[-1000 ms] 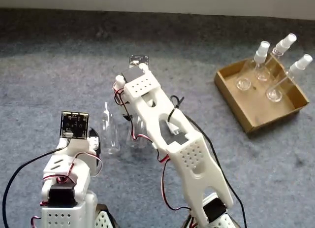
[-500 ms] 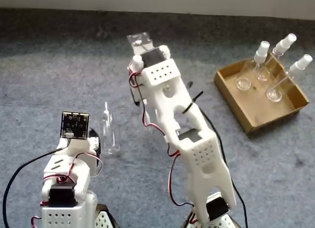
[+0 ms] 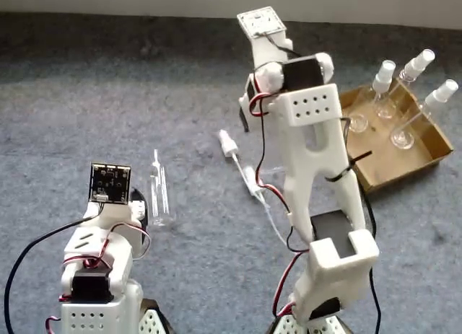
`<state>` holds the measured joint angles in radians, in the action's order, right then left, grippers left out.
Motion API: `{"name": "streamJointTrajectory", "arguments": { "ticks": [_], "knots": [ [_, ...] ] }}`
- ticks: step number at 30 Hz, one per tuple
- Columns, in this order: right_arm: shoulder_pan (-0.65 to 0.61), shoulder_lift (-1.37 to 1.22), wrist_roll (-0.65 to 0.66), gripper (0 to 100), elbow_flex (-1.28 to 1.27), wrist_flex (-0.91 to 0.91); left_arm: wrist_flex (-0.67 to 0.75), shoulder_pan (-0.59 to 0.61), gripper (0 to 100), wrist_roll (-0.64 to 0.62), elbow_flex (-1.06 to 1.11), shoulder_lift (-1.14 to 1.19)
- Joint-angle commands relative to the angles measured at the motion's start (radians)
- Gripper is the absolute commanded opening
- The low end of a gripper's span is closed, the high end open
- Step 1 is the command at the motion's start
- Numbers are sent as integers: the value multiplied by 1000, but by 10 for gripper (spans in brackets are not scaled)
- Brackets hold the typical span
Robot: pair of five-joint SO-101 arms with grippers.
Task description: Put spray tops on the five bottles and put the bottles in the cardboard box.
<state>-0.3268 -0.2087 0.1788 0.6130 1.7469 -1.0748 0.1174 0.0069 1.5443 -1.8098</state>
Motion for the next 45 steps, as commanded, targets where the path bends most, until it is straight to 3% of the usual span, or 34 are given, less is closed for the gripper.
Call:
{"name": "streamJointTrajectory", "arguments": {
  "ticks": [1, 7, 13, 19, 27, 33, 45],
  "knots": [
    [64, 136, 117, 6, -128, 13, 20, -33, 11, 8, -4, -10],
    [179, 151, 232, 6, -314, -13, 20, -41, 11, 8, -4, -10],
    [265, 151, 287, 6, -575, -222, 20, -41, 11, 8, -4, -10],
    [271, 151, 338, 9, -819, -417, 20, -41, 11, 8, -2, -10],
    [272, 150, 341, 11, -963, -570, 20, -41, 11, 8, -2, -10],
    [271, 151, 341, 142, -986, -575, 20, -41, 11, 8, -2, -10],
    [257, 151, 374, 154, -954, -466, 21, -41, 11, 8, 10, -10]
  ]
}}
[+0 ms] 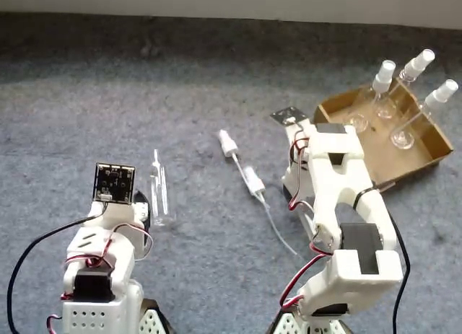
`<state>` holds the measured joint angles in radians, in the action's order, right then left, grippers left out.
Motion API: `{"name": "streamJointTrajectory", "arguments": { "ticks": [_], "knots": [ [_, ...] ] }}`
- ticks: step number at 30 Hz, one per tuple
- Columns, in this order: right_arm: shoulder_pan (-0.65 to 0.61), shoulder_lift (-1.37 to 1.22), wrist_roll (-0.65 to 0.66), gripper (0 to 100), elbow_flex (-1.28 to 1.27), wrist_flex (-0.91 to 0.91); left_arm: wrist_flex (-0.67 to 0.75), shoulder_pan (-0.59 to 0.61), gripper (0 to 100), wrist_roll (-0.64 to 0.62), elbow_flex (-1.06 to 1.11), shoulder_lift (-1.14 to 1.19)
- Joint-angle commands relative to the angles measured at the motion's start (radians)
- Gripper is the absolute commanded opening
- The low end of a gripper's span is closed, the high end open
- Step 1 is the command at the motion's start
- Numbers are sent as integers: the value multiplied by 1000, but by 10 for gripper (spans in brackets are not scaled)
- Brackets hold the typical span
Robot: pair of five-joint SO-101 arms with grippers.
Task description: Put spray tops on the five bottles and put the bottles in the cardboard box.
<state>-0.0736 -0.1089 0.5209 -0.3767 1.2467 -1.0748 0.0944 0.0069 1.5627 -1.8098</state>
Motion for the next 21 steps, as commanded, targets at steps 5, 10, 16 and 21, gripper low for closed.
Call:
{"name": "streamJointTrajectory", "arguments": {
  "ticks": [5, 10, 16, 21],
  "knots": [
    [1, 51, 41, 236, 81, 81, 21, -19, 11, 8, -8, -10],
    [-1, 51, 64, 252, 111, 96, 21, -19, 11, 8, -7, -10],
    [-1, 51, 61, 255, 111, 97, 21, -19, 11, 8, -7, -10],
    [-58, 50, 60, 256, 113, 97, 21, -19, 11, 8, -7, -10]
  ]
}}
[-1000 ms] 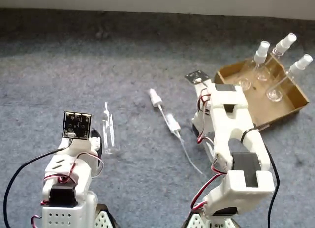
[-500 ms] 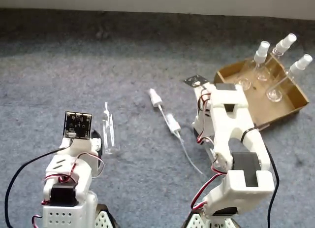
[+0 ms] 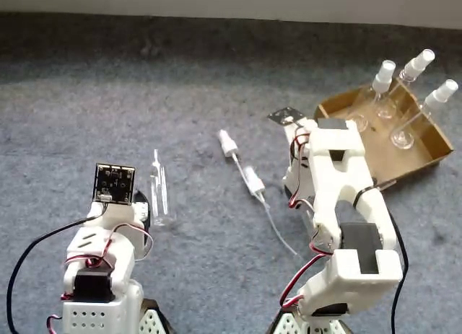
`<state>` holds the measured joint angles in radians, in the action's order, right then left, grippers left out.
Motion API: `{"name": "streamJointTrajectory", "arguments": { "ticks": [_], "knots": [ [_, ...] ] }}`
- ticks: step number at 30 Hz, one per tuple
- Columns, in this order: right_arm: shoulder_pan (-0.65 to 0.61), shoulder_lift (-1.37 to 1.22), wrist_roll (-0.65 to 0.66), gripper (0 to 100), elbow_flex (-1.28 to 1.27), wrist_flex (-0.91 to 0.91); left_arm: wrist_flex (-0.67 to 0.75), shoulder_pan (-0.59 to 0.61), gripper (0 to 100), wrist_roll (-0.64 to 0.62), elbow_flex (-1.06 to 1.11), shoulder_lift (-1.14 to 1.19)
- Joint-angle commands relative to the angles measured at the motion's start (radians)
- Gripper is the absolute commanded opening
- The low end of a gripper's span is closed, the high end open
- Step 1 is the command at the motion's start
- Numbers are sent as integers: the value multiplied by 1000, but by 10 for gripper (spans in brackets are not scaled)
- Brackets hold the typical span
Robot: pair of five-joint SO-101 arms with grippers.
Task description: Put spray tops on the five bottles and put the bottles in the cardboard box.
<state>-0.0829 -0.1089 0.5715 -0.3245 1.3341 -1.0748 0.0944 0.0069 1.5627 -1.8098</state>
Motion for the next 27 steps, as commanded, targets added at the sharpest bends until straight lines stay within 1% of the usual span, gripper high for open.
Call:
{"name": "streamJointTrajectory", "arguments": {
  "ticks": [1, 3, 7, 11, 20, 23, 27],
  "knots": [
    [-61, 50, 8, 256, 61, 10, 21, -19, 11, 8, -7, -10],
    [-79, 50, 8, 256, 64, 10, 21, -19, 11, 8, -7, -10],
    [-77, 48, 8, 256, 127, 16, 21, -19, 11, 8, -7, -10],
    [-77, 1, 8, 256, 208, 116, 21, -19, 11, 8, -7, -10],
    [-77, -274, 6, 256, 507, 332, 21, -19, 11, 8, -7, -10],
    [-77, -294, 8, 255, 558, 349, 21, -19, 11, 8, -7, -10],
    [-77, -300, 12, 255, 564, 349, 21, -19, 11, 8, -7, -10]
  ]
}}
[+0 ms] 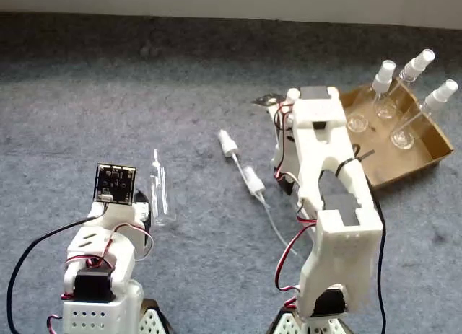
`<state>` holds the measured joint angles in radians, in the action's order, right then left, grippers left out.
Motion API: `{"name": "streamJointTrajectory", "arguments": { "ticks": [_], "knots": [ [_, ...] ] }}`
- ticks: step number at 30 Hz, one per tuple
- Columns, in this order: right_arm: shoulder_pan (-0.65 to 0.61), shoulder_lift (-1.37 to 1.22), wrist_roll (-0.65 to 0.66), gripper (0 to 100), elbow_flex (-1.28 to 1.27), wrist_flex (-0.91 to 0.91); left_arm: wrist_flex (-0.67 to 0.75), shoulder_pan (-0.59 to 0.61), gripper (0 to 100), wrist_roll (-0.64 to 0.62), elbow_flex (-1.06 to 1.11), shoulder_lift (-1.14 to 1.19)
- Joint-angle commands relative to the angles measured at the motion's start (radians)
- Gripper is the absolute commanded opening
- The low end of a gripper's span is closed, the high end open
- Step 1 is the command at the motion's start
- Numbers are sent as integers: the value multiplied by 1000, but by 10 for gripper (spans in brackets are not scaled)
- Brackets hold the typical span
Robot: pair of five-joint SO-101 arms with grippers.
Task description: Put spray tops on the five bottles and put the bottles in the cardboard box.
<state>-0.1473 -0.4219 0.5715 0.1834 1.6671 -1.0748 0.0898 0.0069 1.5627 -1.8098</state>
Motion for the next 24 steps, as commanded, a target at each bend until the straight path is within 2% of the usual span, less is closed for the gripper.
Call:
{"name": "streamJointTrajectory", "arguments": {
  "ticks": [1, 13, 19, 24],
  "knots": [
    [-13, 12, 12, 255, 51, 16, 21, -15, 11, 8, -7, -10],
    [2, 28, 8, 255, -47, 16, 21, -15, 11, 8, -7, -10],
    [7, 153, 6, 255, -61, 18, 21, -15, 11, 8, -7, -10],
    [7, 271, 12, 255, -217, -24, 21, -15, 11, 8, -7, -10]
  ]
}}
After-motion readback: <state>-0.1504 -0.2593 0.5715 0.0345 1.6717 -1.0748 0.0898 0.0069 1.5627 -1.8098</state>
